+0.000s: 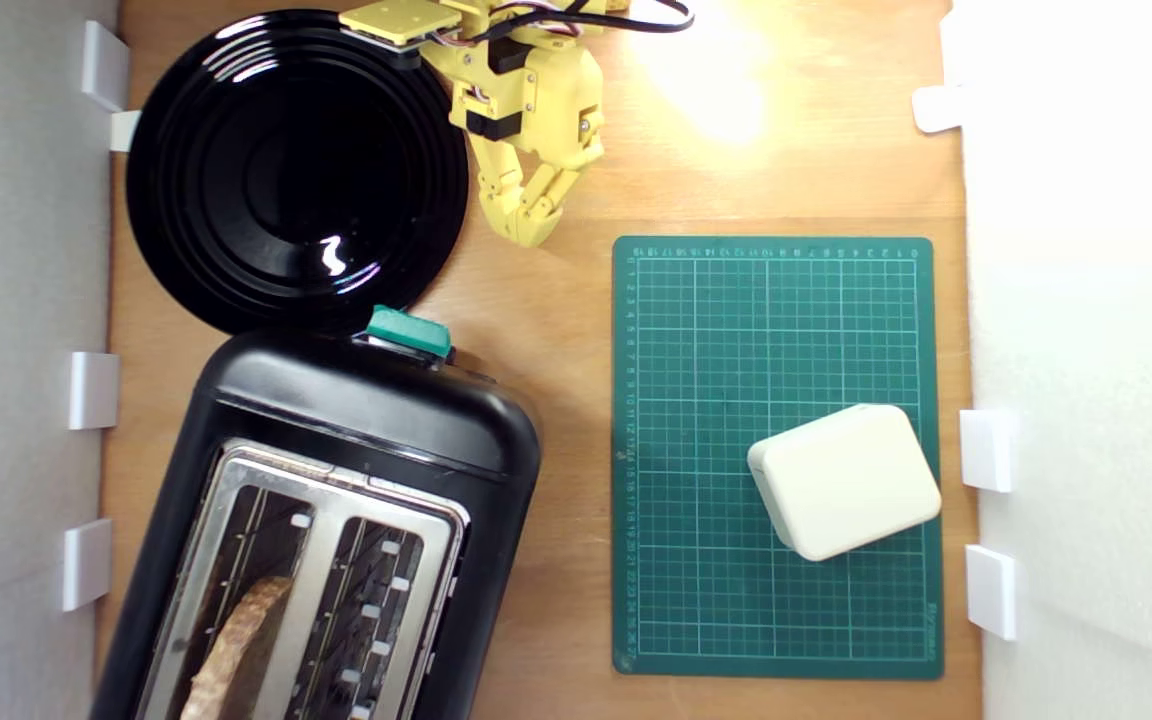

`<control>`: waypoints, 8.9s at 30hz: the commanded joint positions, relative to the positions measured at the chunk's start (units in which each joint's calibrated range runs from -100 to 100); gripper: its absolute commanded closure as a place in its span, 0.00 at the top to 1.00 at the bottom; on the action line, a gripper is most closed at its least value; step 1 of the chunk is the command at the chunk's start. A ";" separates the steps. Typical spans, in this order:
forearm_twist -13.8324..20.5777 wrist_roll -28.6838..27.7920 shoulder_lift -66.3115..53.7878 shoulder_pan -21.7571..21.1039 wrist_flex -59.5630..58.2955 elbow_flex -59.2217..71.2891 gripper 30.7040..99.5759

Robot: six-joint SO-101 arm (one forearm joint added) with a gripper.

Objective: Start toaster

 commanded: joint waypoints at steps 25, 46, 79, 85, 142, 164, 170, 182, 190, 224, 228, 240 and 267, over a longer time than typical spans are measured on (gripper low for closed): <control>-0.26 -0.02 -0.17 -0.69 0.12 0.93 0.01; 4.80 2.03 0.33 -0.05 -0.05 -0.79 0.01; 13.06 10.00 48.04 5.26 7.92 -66.13 0.01; 12.96 19.17 48.12 5.98 7.75 -65.76 0.01; 8.18 19.64 70.94 10.26 2.78 -82.58 0.01; 8.27 20.12 75.35 13.12 -8.19 -69.49 0.01; 8.18 20.75 75.44 13.99 -9.04 -64.40 0.01; 5.65 20.54 76.60 16.14 -19.06 -50.95 0.01; 3.39 19.38 82.01 17.33 -19.06 -50.50 0.01; 3.86 17.29 96.67 19.79 -25.40 -43.77 0.01; 4.33 17.29 99.25 19.47 -23.95 -43.77 0.01; 4.52 17.91 101.25 19.47 -20.09 -42.78 0.01; 4.05 17.65 82.85 19.79 -20.09 -58.13 0.01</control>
